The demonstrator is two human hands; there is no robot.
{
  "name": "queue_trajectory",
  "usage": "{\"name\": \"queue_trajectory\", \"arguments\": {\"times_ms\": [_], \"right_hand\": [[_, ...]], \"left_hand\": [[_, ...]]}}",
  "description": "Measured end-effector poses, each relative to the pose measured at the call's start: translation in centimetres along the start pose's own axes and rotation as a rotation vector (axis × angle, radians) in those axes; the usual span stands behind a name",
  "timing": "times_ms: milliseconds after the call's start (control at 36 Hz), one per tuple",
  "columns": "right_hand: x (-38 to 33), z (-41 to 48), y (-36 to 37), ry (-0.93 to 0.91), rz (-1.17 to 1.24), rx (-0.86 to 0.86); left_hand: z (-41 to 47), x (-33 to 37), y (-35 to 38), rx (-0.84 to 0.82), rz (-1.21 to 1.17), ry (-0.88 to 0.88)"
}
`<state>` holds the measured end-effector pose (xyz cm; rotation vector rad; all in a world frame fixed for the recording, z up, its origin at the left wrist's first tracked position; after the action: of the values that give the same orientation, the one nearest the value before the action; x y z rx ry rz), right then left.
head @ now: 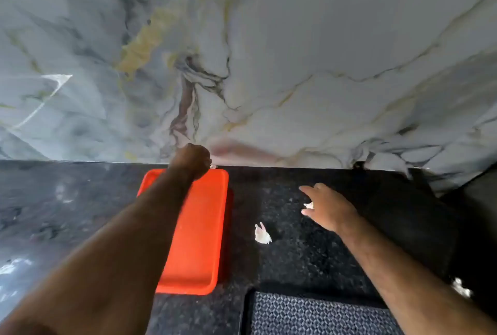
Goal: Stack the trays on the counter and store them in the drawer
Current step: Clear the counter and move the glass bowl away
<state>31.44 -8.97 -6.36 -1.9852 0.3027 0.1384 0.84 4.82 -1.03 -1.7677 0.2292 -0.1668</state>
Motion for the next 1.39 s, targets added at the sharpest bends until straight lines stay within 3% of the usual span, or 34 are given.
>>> {"name": "queue_trajectory", "arguments": {"times_ms": [139,278,444,611,806,917,972,1056,1167,1278,1389], "right_hand": [[0.2,1.5,2.1,0.005,-0.015,0.126],[1.0,2.5,3.1,0.067,0.162,0.249],[1.6,2.5,4.0,0.119,0.339,0.315],[1.1,2.5,4.0,0.161,0.284,0.286],[0.8,1.1,4.1,0.216,0.245,0.198],[0.6,-2.2,2.8,0.187,0.175,0.166],[1.1,-4.1,2.2,0.183,0.178,0.156],[2.3,-6.9,0.6,0.214,0.234,0.144],[4.3,-10.0,-1.8,0.207,0.241,0.142],[8.0,-13.4,-3.0,0.275,0.175,0.219],[13.3,-17.3,-2.2,0.416,0.163,0.419]], "left_hand": [[2.5,-0.5,3.0,-0.009,-0.061,-0.205],[4.3,0.2,5.6,-0.105,-0.075,-0.429],[4.8,0.5,6.2,-0.106,-0.148,-0.563],[4.3,0.2,5.9,-0.063,-0.238,-0.637],[2.3,1.7,4.5,0.000,-0.228,-0.543],[-0.2,4.1,2.2,0.314,-0.323,-0.252],[-1.9,6.2,1.5,0.393,-0.431,-0.075],[-4.8,9.2,1.9,0.298,-0.539,0.069],[-8.1,12.0,3.9,0.200,-0.573,0.121],[-9.6,13.5,6.9,0.108,-0.575,0.022],[-11.3,14.4,10.1,-0.001,-0.551,-0.111]]}}
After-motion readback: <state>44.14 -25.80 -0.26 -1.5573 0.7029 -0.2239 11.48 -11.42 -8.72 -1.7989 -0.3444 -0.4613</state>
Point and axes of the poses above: each hand's wrist, its own z-axis towards the middle knuckle, its own y-axis out of the palm, x = y × z, the point moved 5 cm from there along z, towards the middle knuckle, and after that the axes turned 4 degrees about y, right-handed, at the moved point
